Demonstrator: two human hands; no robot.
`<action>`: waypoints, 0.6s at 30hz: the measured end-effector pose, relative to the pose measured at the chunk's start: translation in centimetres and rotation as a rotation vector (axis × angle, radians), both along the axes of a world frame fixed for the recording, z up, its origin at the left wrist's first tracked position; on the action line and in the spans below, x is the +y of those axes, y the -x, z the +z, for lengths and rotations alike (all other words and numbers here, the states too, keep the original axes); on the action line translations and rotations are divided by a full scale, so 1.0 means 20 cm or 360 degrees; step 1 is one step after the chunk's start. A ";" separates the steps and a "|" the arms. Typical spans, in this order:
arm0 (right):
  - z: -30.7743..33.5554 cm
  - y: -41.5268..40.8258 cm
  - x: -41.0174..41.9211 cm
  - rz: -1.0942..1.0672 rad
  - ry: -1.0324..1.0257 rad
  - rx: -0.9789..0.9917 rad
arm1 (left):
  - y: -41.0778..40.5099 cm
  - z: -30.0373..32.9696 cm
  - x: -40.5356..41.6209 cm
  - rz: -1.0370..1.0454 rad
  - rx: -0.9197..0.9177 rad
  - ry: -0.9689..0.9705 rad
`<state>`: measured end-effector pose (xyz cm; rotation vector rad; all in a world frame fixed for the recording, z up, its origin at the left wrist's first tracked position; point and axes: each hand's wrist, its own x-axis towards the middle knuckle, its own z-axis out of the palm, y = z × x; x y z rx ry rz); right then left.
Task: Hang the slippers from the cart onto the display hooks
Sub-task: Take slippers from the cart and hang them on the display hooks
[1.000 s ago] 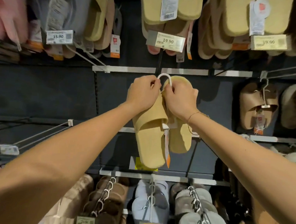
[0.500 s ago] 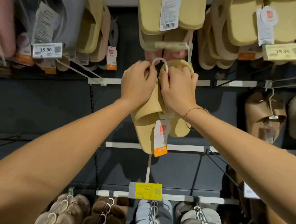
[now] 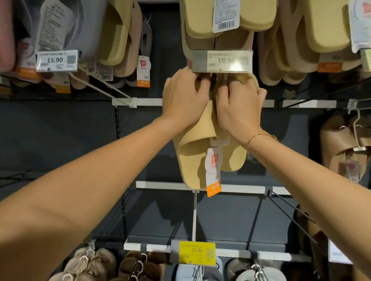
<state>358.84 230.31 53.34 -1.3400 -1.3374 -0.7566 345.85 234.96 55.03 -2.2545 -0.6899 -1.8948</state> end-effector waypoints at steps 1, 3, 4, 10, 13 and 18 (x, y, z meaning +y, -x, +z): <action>0.00 -0.01 0.03 -0.0006 0.0065 0.0005 | -0.01 0.00 0.02 0.0017 0.0016 0.0067; 0.01 -0.04 0.09 0.0016 0.0171 0.0022 | -0.04 -0.02 0.08 0.0061 0.0042 0.0180; 0.01 -0.05 0.13 0.0025 0.0209 0.0029 | -0.05 -0.03 0.12 0.0075 0.0045 0.0220; -0.11 -0.11 0.42 0.0049 0.0412 0.0107 | -0.11 -0.14 0.39 0.0310 0.0173 0.0290; -0.19 -0.16 0.56 -0.0035 0.0453 0.0108 | -0.18 -0.21 0.54 0.0517 0.0389 0.0296; -0.33 -0.24 0.71 -0.0213 0.0579 -0.0368 | -0.26 -0.42 0.74 0.0635 0.0796 0.0401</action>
